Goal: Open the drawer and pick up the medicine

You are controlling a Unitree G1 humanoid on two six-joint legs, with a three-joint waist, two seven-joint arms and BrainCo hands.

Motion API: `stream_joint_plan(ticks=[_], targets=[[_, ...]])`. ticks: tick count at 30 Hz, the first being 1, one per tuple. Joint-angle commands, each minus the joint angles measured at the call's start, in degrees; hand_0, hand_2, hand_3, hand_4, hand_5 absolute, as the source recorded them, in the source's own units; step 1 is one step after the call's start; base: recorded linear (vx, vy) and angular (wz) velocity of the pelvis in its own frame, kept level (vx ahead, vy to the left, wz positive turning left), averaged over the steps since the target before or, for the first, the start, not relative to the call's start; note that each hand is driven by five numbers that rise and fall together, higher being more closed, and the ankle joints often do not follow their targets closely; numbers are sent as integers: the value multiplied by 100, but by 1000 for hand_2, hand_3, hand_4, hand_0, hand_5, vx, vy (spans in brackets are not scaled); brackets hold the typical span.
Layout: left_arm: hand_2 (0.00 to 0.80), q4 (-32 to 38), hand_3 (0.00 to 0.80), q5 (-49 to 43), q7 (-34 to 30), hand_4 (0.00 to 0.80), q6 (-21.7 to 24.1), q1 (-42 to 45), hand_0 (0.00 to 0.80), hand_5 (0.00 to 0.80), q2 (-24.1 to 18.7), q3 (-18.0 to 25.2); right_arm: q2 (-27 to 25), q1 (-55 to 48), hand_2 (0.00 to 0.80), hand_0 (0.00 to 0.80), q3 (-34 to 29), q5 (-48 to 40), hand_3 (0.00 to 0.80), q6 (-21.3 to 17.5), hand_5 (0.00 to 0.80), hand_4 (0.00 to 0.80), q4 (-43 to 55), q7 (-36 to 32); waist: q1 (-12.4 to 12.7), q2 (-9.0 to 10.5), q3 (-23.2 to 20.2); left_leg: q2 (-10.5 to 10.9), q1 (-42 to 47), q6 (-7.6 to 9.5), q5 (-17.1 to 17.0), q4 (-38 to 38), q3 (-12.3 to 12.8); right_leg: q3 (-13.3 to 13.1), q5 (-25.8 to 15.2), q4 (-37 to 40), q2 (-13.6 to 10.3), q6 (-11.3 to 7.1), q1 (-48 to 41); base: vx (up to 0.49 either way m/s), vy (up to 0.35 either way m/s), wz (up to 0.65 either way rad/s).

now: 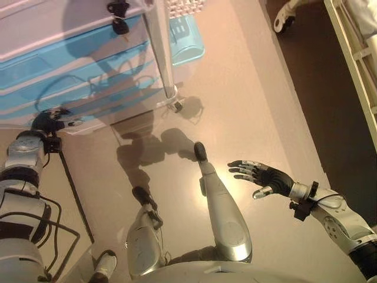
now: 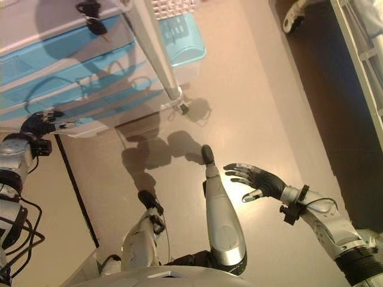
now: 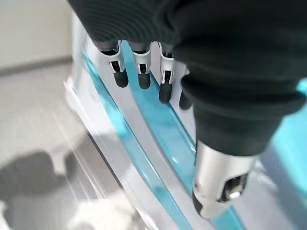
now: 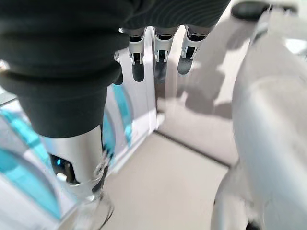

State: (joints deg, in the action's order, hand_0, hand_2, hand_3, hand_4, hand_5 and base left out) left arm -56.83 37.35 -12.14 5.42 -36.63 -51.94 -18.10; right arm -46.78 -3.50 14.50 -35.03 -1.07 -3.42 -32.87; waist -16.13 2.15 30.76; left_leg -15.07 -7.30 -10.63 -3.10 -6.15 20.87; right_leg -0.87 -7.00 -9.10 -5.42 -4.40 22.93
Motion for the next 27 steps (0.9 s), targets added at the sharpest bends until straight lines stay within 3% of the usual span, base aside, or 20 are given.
stream_joint_plan(ticks=[1,4,7,11,18,27], targets=[[0,808,0,529,-438,0,-64,742,0,0,218,451,252,-235,0,0,14,363,0,185,0,0,-117,549,25,73,-229,-26,-253,225,87,-817,-279,171,400,-239,-170,-201,-189,3,-38,6],[0,1453,0,481,-817,0,-59,1571,0,0,787,350,457,-191,0,0,51,708,0,429,0,0,-310,681,205,-16,-355,48,-39,273,58,-601,-318,287,371,-114,-242,-200,-449,10,-28,16],[0,1911,0,771,-1191,0,-335,2216,0,0,1320,236,586,-92,0,0,128,811,0,591,0,0,-552,798,417,-102,-496,150,163,326,50,-409,-418,453,366,-3,-358,-221,-762,26,-17,15],[0,2050,0,821,-1715,0,-686,2975,0,0,1960,235,975,-54,0,0,216,1033,0,815,0,0,-903,1072,684,-134,-798,308,337,424,-27,-76,-525,655,249,210,-458,-212,-1091,16,-25,31],[0,2100,0,693,-1919,0,-1100,3918,0,0,2601,161,1546,-247,0,0,282,819,0,1272,0,0,-1312,934,1055,-189,-1230,510,607,487,-41,343,-829,954,225,503,-535,-277,-1594,23,15,25],[0,2005,0,635,-2124,0,-1365,4724,0,0,3035,275,2321,-502,0,0,497,862,0,1399,0,0,-2207,658,1542,-192,-1946,629,958,508,-31,609,-1134,1436,216,855,-659,-362,-2281,63,26,25]])
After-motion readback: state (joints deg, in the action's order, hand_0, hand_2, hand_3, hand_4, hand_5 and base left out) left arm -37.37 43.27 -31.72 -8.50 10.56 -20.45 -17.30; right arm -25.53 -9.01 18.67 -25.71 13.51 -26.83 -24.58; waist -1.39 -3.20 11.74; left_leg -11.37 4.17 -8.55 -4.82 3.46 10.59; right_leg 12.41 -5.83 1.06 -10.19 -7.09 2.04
